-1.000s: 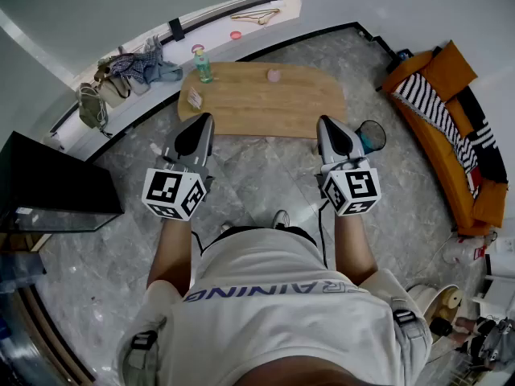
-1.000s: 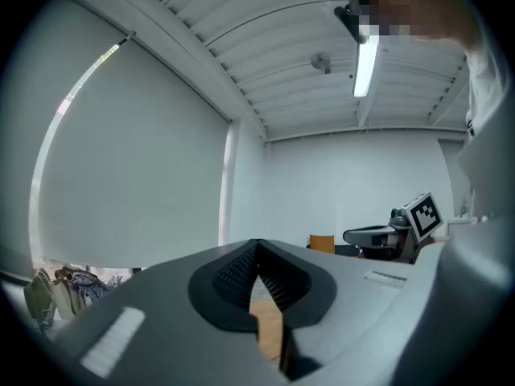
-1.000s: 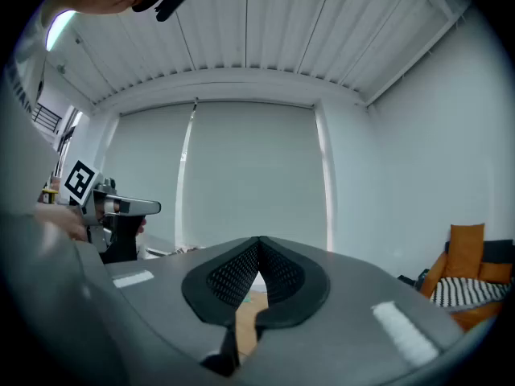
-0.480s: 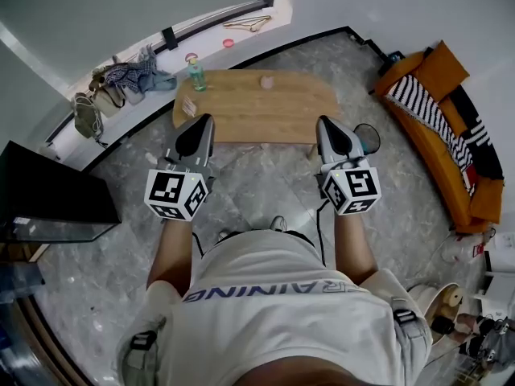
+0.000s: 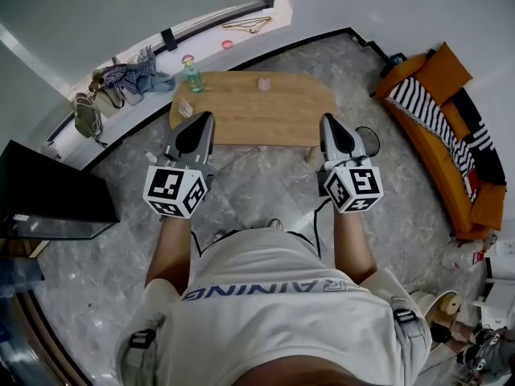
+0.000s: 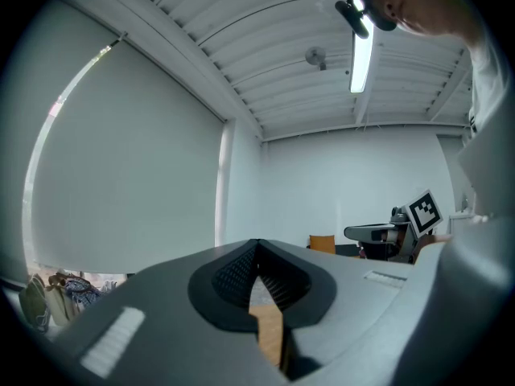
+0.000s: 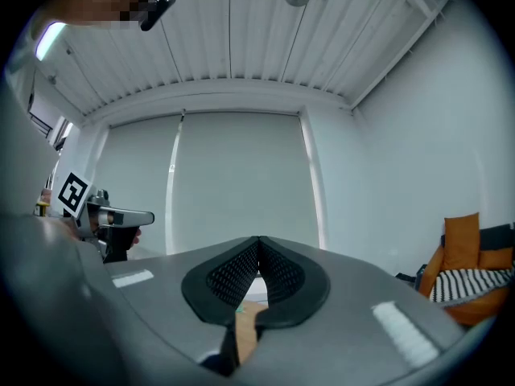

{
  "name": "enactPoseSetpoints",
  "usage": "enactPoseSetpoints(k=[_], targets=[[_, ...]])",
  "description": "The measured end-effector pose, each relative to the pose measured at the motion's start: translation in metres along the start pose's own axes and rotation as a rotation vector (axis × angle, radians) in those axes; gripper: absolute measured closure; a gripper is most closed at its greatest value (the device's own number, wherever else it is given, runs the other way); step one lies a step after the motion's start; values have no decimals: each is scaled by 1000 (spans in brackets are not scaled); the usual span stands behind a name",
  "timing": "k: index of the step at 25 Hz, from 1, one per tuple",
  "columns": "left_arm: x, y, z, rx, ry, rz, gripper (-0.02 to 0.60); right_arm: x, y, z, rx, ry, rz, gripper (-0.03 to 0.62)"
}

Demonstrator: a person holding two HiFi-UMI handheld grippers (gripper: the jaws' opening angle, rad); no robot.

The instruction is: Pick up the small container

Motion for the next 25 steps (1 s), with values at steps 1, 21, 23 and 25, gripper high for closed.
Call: enactPoseSetpoints(k=[1,21,23,25], targets=[[4,1,6,3,3,1,581,-1,0,7,-1,5,-1,579],[93,-21,57,-17,3,-36,581,34,-26,88,-31,93,-78,579],[107,-22,48,-24,-9,-39,581,45,-28,95,-29,80,-90,579],[123,-20,38,-27,-18,-39,581,60,-27,101,-23,68,-95,579]])
Point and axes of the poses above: the fingertips, and each gripper's own axes: x forward along the fingers, z to its right, y out of its top, the point moved 3 cm from there along -x, backward along the fingers, and after that the axes turned 8 degrees about -z, right-handed, at the moved point
